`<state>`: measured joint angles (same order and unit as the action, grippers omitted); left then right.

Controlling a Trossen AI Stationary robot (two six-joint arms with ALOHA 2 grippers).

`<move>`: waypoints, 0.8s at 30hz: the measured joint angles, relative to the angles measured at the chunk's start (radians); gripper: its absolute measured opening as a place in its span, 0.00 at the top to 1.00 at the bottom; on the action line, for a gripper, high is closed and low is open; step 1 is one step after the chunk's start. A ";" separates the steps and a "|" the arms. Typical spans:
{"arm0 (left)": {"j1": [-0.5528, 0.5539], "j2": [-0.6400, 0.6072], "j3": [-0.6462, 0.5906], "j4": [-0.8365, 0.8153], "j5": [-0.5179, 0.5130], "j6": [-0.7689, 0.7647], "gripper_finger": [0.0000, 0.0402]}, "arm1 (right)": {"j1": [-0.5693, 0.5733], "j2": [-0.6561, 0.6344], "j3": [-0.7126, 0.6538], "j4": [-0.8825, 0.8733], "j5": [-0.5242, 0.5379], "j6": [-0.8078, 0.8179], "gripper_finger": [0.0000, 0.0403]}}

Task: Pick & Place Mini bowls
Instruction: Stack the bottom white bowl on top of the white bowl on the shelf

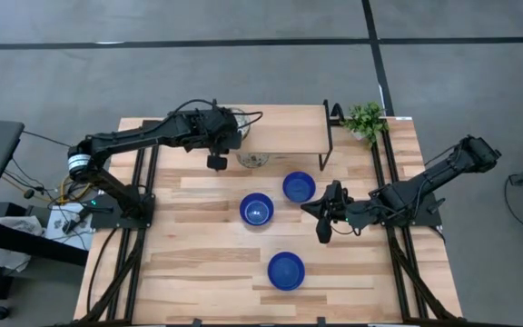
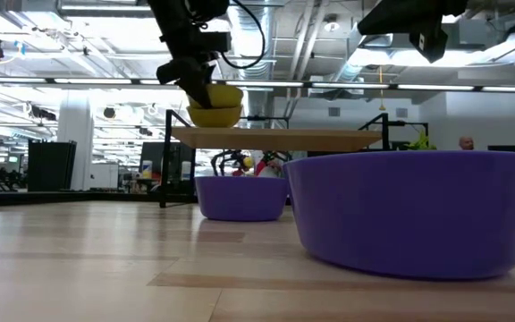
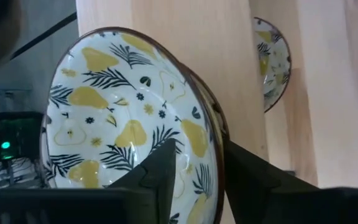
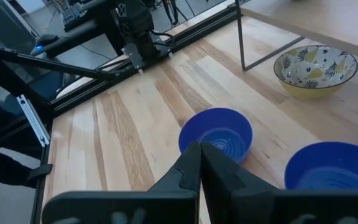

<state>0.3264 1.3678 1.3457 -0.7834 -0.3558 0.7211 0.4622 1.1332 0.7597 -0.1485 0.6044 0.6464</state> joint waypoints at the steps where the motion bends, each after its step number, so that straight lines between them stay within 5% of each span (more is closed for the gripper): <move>1: 0.000 0.000 0.000 -0.001 -0.007 0.000 0.69 | 0.000 0.000 0.000 0.000 0.000 0.000 1.00; 24: -0.001 -0.033 0.000 0.060 -0.048 0.032 0.61 | 0.000 0.000 0.000 -0.008 -0.006 0.000 1.00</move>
<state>0.3256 1.3346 1.3457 -0.7233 -0.4036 0.7528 0.4622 1.1328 0.7597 -0.1566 0.5983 0.6464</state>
